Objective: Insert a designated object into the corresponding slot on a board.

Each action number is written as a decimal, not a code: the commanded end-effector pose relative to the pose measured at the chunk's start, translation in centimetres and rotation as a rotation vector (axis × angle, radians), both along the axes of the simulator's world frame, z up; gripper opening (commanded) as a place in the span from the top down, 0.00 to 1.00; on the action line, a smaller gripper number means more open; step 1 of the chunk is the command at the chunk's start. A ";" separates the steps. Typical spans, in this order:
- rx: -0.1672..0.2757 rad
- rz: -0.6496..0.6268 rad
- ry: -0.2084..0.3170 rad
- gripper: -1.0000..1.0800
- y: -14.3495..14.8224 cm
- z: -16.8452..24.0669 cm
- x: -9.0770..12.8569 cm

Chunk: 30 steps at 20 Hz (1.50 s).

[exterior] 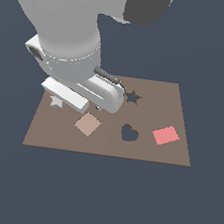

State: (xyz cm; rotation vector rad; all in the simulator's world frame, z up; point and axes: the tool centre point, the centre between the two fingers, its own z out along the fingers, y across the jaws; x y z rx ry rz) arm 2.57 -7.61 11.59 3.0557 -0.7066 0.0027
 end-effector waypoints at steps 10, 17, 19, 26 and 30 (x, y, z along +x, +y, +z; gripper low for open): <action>0.003 -0.418 -0.001 0.04 -8.2 -5.3 -1.2; 0.005 -0.516 -0.001 0.04 -9.9 -6.5 -2.0; 0.005 -0.521 -0.001 0.04 -10.0 -6.6 -2.1; 0.005 -0.519 -0.001 0.04 -10.0 -7.9 -2.1; 0.006 -0.521 -0.001 0.04 -10.0 -8.6 -2.1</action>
